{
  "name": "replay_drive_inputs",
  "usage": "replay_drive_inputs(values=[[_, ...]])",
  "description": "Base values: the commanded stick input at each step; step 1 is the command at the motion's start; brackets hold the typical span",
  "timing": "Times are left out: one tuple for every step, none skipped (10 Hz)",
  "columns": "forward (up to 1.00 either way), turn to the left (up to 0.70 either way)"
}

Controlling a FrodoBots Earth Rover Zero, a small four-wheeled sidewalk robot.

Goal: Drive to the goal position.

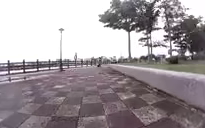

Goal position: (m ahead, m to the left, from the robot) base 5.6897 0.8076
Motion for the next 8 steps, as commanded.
replay_drive_inputs(values=[[1.00, 0.00], [1.00, 0.00], [1.00, 0.00], [1.00, 0.00], [1.00, 0.00], [1.00, 0.00], [1.00, 0.00], [1.00, 0.00]])
